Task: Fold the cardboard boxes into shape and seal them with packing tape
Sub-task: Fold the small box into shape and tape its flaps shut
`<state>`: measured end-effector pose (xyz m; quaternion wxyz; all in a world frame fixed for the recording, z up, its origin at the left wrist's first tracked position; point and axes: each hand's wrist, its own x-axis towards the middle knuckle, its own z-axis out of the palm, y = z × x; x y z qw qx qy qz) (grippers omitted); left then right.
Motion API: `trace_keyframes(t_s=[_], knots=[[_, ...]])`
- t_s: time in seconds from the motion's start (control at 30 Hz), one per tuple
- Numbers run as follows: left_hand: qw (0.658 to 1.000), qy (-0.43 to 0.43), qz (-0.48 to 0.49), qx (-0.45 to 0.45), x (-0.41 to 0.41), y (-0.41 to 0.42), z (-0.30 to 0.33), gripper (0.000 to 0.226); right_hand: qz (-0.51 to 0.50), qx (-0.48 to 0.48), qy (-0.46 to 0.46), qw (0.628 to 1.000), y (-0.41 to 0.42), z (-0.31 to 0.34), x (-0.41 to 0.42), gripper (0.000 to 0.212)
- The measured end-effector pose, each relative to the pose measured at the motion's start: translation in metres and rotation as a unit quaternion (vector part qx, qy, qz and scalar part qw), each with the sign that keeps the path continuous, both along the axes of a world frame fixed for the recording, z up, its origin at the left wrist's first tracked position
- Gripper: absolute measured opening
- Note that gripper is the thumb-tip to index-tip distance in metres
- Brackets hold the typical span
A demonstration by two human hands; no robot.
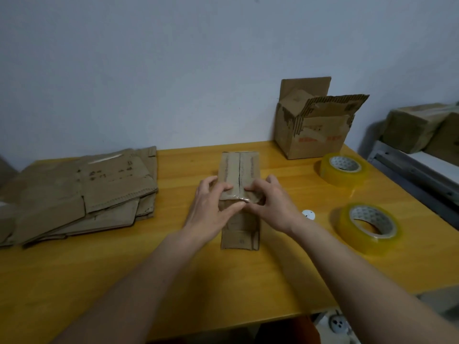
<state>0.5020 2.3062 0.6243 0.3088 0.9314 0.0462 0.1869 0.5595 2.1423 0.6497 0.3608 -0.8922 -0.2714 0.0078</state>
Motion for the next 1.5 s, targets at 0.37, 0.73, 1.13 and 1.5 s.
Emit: trace_keyframes(t_s=[0.37, 0.73, 1.13, 1.5], knots=[[0.986, 0.020, -0.019, 0.163, 0.030, -0.004, -0.002, 0.081, 0.074, -0.123, -0.094, 0.985, 0.010, 0.023, -0.011, 0.030], [0.984, -0.128, -0.102, 0.063, 0.013, -0.003, -0.009, 0.035, 0.118, -0.255, -0.079, 0.956, 0.035, 0.025, 0.061, 0.047], [0.975, -0.155, -0.146, -0.060, 0.021, 0.000, -0.009, 0.028, 0.067, -0.240, -0.113, 0.962, 0.074, 0.015, 0.117, 0.045], [0.974, -0.150, -0.117, -0.120, 0.025, -0.003, -0.012, 0.010, -0.050, -0.225, -0.061, 0.971, 0.081, 0.012, 0.121, 0.047]])
